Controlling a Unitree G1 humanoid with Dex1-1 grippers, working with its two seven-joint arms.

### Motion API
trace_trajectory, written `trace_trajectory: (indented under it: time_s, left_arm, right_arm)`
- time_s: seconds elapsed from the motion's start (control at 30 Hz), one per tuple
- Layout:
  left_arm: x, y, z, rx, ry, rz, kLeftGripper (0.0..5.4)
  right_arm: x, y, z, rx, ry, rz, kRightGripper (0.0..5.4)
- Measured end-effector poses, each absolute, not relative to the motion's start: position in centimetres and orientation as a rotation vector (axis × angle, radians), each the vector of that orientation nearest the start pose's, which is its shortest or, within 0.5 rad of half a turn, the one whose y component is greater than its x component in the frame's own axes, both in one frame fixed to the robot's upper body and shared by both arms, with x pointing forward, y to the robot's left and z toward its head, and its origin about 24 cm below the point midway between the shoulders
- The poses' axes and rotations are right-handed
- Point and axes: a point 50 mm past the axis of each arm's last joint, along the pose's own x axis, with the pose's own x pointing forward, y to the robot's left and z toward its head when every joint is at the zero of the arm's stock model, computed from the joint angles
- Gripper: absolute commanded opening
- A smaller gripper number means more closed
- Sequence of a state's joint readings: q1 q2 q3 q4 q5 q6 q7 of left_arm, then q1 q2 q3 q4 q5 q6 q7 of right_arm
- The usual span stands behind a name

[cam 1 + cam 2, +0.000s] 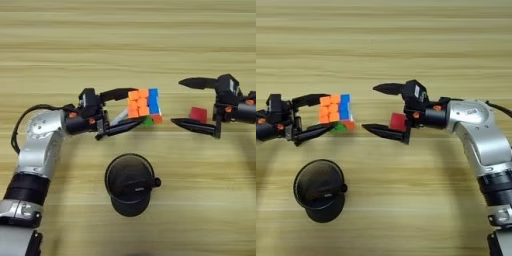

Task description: Move the objects on the table

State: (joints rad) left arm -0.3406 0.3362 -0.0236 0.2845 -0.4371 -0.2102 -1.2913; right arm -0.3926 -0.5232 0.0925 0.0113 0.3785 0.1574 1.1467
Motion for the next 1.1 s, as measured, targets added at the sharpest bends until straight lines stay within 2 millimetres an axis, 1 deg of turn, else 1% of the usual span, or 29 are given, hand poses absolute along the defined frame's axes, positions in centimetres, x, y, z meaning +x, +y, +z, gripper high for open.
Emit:
trace_trajectory:
  time_s: [0.2,0.3,0.4,0.63,0.77,0.97,1.1]
  left_arm:
    - [27.6,17.0,9.3,0.073,-0.269,-1.236,3.31]
    - [26.8,18.4,8.3,0.073,-0.226,-1.190,3.31]
    - [26.1,19.4,7.4,0.067,-0.189,-1.153,3.31]
    - [25.1,20.6,6.5,0.061,-0.136,-1.122,3.31]
    - [24.6,20.8,5.8,0.042,-0.102,-1.116,3.31]
    - [24.2,21.1,5.2,0.032,-0.072,-1.109,3.31]
    - [23.8,22.1,4.1,0.017,-0.004,-1.082,3.31]
  right_arm:
    - [28.3,-15.8,13.7,-0.244,-0.085,1.267,5.40]
    - [28.2,-16.0,13.4,-0.236,-0.082,1.248,5.40]
    - [28.2,-16.1,13.3,-0.229,-0.081,1.238,5.40]
    - [28.2,-16.0,13.3,-0.218,-0.088,1.230,5.40]
    - [28.2,-16.1,13.1,-0.214,-0.085,1.219,5.40]
    - [28.0,-16.1,13.1,-0.214,-0.085,1.219,5.40]
    - [28.0,-16.0,13.2,-0.216,-0.093,1.219,5.40]
